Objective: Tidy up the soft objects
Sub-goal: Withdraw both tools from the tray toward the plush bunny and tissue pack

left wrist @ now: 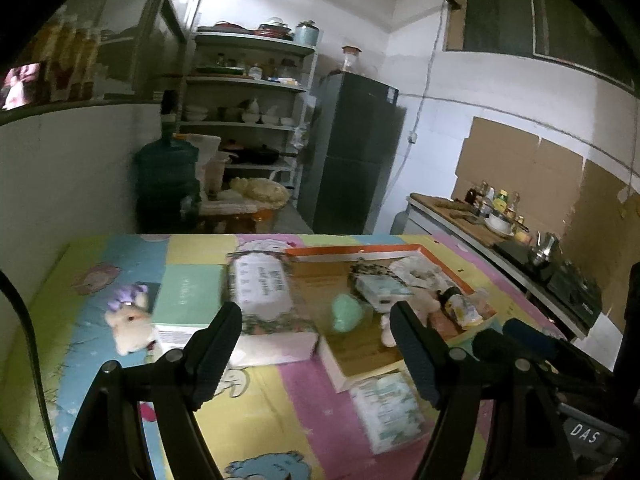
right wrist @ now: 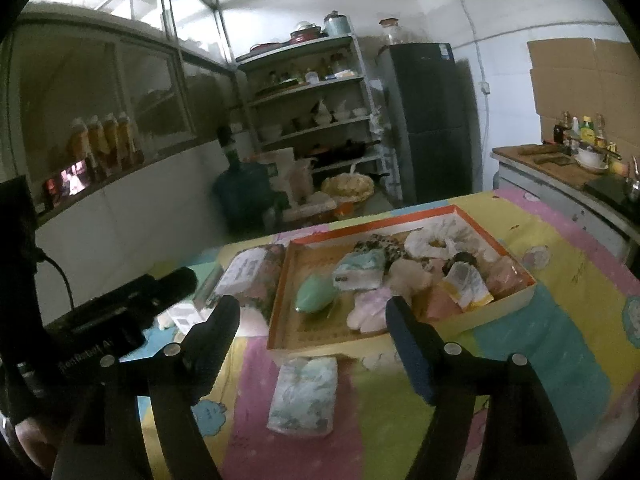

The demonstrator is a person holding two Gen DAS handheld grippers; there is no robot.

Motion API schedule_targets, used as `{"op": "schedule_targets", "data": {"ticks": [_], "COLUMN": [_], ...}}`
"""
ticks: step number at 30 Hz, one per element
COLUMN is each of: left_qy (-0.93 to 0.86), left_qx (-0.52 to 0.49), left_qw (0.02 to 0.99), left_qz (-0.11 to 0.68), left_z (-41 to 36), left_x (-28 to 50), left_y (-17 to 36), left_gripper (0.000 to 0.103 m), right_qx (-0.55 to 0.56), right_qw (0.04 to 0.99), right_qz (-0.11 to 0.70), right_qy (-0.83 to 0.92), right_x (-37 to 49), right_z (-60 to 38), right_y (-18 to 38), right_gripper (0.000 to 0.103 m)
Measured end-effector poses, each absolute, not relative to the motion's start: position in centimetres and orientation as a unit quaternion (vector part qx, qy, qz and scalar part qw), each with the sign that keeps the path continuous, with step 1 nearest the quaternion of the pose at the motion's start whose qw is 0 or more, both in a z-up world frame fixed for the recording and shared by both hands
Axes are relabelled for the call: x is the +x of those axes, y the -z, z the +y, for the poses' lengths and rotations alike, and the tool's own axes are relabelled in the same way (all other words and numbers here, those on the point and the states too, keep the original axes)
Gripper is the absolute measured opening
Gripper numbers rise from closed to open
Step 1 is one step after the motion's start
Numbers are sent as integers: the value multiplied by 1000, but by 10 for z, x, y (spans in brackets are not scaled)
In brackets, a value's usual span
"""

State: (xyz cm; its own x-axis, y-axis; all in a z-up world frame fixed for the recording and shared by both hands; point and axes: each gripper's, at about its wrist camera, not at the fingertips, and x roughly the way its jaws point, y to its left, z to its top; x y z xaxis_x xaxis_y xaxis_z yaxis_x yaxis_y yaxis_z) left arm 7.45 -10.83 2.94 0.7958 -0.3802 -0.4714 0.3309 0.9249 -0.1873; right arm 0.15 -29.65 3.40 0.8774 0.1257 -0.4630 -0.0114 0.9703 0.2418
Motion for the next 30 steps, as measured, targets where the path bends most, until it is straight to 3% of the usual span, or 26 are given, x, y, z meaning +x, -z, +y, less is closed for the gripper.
{"op": "schedule_targets", "data": {"ticks": [30], "left_qy": [71], "left_qx": [-63], "left_qw": [958], "left_qz": [271], "left_z": [52], "left_x": [99], "left_y": [6], "left_gripper": [76], "right_qx": [94], "right_qw": [911], "right_qz": [401], "right_qy": [-12], "right_x": [55], "right_z": [-256], "right_y": [67], "right_gripper": [78]}}
